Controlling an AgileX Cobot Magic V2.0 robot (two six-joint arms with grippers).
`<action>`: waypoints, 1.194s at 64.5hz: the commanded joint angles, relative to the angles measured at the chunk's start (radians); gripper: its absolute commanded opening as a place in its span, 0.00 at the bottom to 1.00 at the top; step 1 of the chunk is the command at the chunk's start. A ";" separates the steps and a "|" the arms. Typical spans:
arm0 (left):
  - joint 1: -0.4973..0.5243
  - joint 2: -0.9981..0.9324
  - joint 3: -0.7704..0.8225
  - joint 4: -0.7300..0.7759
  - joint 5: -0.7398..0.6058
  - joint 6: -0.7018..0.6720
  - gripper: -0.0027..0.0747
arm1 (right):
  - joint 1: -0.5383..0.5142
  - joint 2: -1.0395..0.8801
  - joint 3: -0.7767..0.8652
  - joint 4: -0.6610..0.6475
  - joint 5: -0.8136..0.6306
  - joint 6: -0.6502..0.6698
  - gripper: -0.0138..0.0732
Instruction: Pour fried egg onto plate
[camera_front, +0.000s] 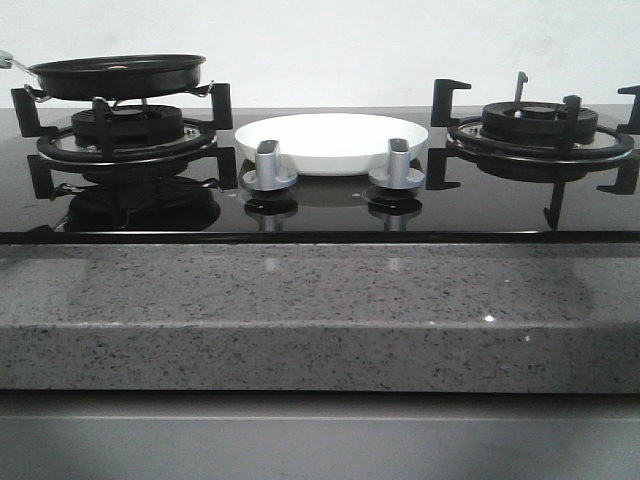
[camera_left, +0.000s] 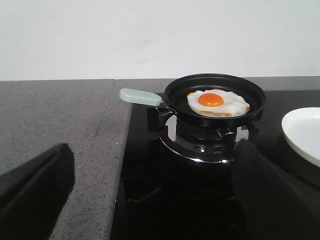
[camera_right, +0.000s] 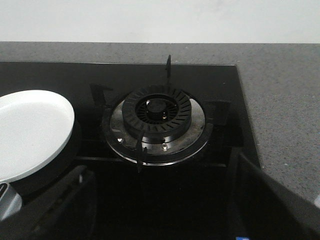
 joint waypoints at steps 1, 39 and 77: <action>-0.009 0.009 -0.038 -0.003 -0.086 -0.007 0.83 | 0.025 0.079 -0.100 0.017 -0.052 -0.006 0.72; -0.009 0.009 -0.037 -0.003 -0.081 -0.007 0.83 | 0.235 0.829 -0.960 0.061 0.586 -0.006 0.53; -0.009 0.009 -0.037 -0.003 -0.081 -0.007 0.83 | 0.233 1.295 -1.481 0.073 0.849 -0.006 0.53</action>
